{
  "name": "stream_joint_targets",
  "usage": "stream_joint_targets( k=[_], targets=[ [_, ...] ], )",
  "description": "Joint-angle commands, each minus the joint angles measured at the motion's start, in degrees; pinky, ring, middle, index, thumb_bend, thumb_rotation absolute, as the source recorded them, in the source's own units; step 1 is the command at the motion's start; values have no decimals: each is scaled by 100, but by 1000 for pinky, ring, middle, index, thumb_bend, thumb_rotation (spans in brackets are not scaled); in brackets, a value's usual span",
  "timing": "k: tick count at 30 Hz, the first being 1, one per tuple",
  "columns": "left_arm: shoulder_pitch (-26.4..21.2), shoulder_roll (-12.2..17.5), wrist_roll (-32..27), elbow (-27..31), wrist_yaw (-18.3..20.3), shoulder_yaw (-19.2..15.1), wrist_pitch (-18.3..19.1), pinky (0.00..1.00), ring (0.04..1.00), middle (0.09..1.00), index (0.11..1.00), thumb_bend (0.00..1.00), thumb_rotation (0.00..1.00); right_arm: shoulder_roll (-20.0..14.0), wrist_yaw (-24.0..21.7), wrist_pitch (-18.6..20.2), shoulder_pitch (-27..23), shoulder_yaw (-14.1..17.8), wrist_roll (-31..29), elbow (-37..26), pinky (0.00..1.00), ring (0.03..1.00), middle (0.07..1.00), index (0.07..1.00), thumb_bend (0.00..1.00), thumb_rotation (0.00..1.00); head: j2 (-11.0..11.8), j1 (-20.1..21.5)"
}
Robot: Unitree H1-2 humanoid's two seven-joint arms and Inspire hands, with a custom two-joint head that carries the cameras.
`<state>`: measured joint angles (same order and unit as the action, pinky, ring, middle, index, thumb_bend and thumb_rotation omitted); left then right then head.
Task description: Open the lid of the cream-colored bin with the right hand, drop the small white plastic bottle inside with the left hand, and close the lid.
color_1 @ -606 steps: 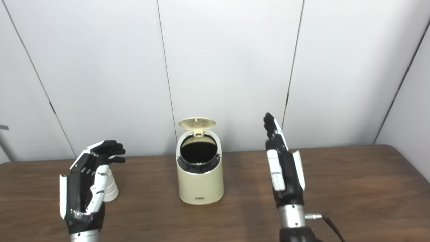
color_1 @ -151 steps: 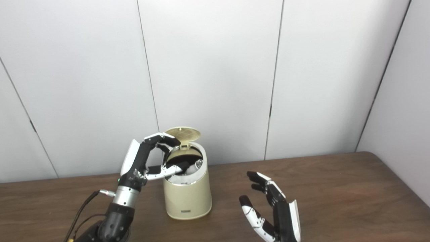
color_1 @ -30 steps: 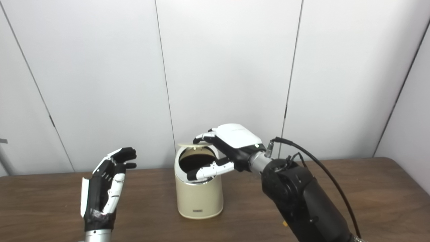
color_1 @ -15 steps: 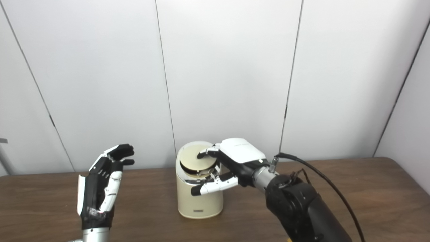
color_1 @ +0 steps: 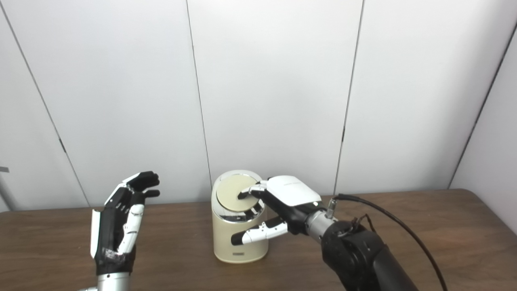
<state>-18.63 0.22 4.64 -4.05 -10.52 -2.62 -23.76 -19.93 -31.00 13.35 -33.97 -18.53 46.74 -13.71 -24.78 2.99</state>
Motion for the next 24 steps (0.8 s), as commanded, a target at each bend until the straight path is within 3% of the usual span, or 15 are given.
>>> stream_joint_targets(
  k=[1, 8, 13, 17, 20, 21, 24],
  targets=[
    [-141, -6, -1, 218, 42, -17, -41, 648, 726, 719, 703, 515, 677, 17, -11, -34, -71, -65, 67, -135, 982, 926, 854, 816, 921, 892, -4, 7],
    [-146, -16, 8, 250, 55, -30, -17, 649, 724, 717, 703, 520, 676, 17, -132, -99, -36, -357, 430, -168, 1000, 936, 860, 827, 912, 917, -4, -21],
    [-175, -16, 24, 222, 53, -29, 21, 643, 722, 717, 705, 525, 680, -121, 61, -528, 21, -1136, 2042, -21, 995, 922, 860, 819, 881, 933, -11, 4],
    [-183, -12, 1, 223, 67, -29, 22, 640, 719, 715, 703, 525, 676, -87, 43, -671, 142, -1564, 3226, 139, 979, 897, 839, 803, 889, 919, -6, 25],
    [-190, -10, -17, 218, 70, -43, -10, 639, 717, 715, 703, 516, 671, -39, -182, -749, 214, -1717, 3726, 214, 994, 901, 832, 791, 900, 931, -6, 29],
    [-190, -9, -41, 216, 78, -48, -23, 639, 717, 716, 705, 517, 671, 5, -416, -750, 223, -1738, 3843, 207, 958, 877, 809, 765, 921, 902, -12, 23],
    [-188, 2, -61, 213, 86, -58, -56, 644, 720, 718, 706, 526, 670, 173, -1067, -707, 246, -1700, 4016, 156, 985, 899, 833, 781, 927, 925, -31, 32]
  ],
)
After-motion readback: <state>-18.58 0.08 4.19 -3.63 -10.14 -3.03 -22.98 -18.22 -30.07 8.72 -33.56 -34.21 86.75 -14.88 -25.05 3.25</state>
